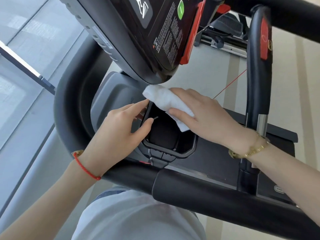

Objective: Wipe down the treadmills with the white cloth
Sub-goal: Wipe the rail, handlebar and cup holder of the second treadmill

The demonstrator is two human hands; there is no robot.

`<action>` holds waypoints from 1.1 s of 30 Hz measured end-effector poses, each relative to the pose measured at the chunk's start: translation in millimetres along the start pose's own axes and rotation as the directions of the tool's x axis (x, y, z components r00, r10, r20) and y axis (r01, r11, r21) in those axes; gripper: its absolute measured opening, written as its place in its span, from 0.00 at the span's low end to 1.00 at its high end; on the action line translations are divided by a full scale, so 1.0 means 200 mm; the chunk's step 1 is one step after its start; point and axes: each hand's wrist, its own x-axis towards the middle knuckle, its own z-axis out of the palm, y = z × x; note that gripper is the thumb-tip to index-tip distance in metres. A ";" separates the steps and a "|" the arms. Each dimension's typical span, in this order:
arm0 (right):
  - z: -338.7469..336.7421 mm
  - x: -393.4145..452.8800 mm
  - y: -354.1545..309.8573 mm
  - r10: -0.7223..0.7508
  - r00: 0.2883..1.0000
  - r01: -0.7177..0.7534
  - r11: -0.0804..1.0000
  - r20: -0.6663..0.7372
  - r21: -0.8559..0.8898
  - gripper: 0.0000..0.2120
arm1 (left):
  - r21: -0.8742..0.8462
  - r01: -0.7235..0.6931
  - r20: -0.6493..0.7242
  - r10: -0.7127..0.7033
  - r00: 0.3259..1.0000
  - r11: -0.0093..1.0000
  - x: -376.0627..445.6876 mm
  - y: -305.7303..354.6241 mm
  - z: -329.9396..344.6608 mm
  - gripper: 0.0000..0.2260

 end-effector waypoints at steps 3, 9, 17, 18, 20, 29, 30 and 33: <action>0.00 -0.06 0.03 0.058 0.998 -0.058 0.998 -0.008 -0.006 0.20 | 0.009 0.023 0.011 -0.023 1.000 1.000 0.00 0.00 0.00 0.24; 0.01 0.11 -0.04 0.049 0.999 -0.049 0.999 -0.007 0.016 0.19 | 0.036 -0.003 0.025 0.002 1.000 0.999 0.00 0.01 0.00 0.23; 0.11 -0.16 -0.05 0.216 0.967 -0.170 0.943 -0.134 0.287 0.23 | 0.120 -0.038 -0.004 0.038 0.999 0.992 -0.01 0.00 0.00 0.23; 0.12 -0.18 -0.05 0.234 0.963 -0.180 0.928 -0.135 0.326 0.24 | 0.126 -0.044 -0.007 0.045 0.999 0.991 -0.02 0.00 0.00 0.23; 0.14 -0.22 -0.07 0.265 0.954 -0.198 0.908 -0.139 0.369 0.26 | 0.133 -0.051 -0.009 0.052 0.999 0.990 -0.03 0.00 0.00 0.24; 0.21 -0.38 -0.23 0.408 0.891 -0.306 0.865 -0.201 0.397 0.30 | 0.120 -0.143 0.048 0.138 0.989 0.983 -0.11 -0.02 -0.06 0.24; 0.21 -0.40 -0.25 0.425 0.881 -0.319 0.857 -0.206 0.404 0.30 | 0.119 -0.162 0.057 0.156 0.986 0.980 -0.11 -0.03 -0.07 0.24; 0.20 -0.45 -0.32 0.478 0.849 -0.356 0.833 -0.225 0.424 0.27 | 0.114 -0.232 0.082 0.224 0.971 0.966 -0.12 -0.06 -0.10 0.23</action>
